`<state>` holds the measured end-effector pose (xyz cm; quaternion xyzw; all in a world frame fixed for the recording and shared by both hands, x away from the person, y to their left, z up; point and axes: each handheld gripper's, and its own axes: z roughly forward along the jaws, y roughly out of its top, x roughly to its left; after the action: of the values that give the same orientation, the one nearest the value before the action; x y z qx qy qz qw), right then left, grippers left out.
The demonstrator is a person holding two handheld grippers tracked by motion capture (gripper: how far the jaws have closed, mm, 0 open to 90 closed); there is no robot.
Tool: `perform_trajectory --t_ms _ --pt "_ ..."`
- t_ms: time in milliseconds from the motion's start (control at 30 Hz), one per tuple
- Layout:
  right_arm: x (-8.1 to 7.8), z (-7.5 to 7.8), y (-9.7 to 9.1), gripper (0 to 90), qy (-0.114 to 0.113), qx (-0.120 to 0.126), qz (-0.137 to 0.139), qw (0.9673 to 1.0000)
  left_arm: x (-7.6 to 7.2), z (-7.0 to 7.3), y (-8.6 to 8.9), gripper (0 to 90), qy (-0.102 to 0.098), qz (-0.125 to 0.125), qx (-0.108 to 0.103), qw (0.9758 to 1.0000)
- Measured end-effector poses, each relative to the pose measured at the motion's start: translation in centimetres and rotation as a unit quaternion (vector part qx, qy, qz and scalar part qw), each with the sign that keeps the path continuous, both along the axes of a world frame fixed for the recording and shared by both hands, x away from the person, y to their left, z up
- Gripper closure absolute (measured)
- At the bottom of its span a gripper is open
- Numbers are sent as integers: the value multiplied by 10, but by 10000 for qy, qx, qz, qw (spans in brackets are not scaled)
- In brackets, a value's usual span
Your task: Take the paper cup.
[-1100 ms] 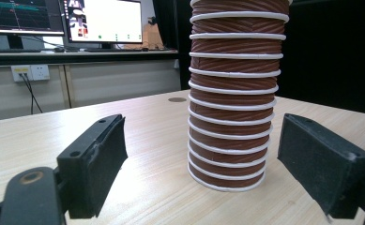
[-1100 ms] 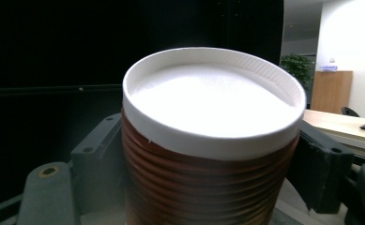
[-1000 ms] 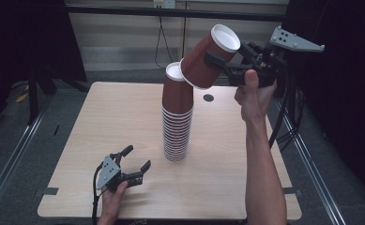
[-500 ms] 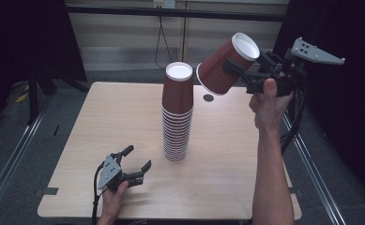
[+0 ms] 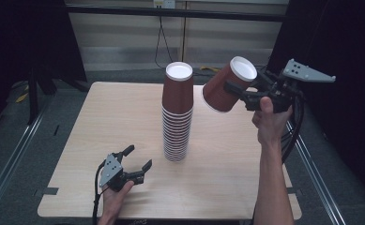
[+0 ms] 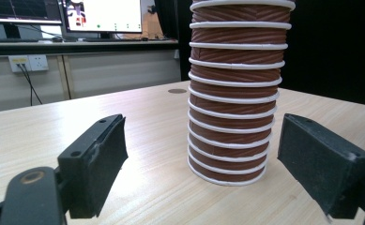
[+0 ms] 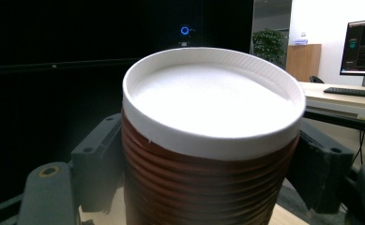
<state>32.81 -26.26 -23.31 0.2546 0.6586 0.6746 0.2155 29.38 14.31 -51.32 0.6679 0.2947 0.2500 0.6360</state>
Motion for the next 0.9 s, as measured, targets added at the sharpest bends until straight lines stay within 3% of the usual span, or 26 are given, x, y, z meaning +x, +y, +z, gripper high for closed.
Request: perform_trajectory --t_ms 33,133,167,333,400,467,500,767,800,900 --pt "-1 -3 0 216 15 -9 17 10000 1 1 -1 159 41 0 140 9999" --pt "-4 -15 1 216 99 -84 -58 9999 1 4 -3 161 55 -143 152 9998" --pt "-5 -19 1 216 116 -94 -69 9999 0 5 -5 161 103 -182 41 9998" --pt "-8 -39 0 218 273 -126 -117 9995 1 10 -4 161 63 -368 217 9991" --pt "-9 -47 1 218 354 -196 -146 9991 -1 11 -8 161 171 -357 111 9992" --pt "-10 -55 1 218 403 -193 -135 9989 -1 14 -7 163 80 -432 248 9987" --pt "-11 -59 1 218 422 -197 -142 9988 -2 14 -9 164 157 -419 155 9989" --pt "-22 -102 9 218 671 -125 -90 9976 -3 21 -11 166 184 -707 230 9971" --pt "-23 -105 10 218 690 -105 -67 9975 -2 22 -10 167 151 -763 312 9965" --pt "-25 -116 16 218 783 -154 -42 9968 -2 25 -13 169 159 -804 256 9963"
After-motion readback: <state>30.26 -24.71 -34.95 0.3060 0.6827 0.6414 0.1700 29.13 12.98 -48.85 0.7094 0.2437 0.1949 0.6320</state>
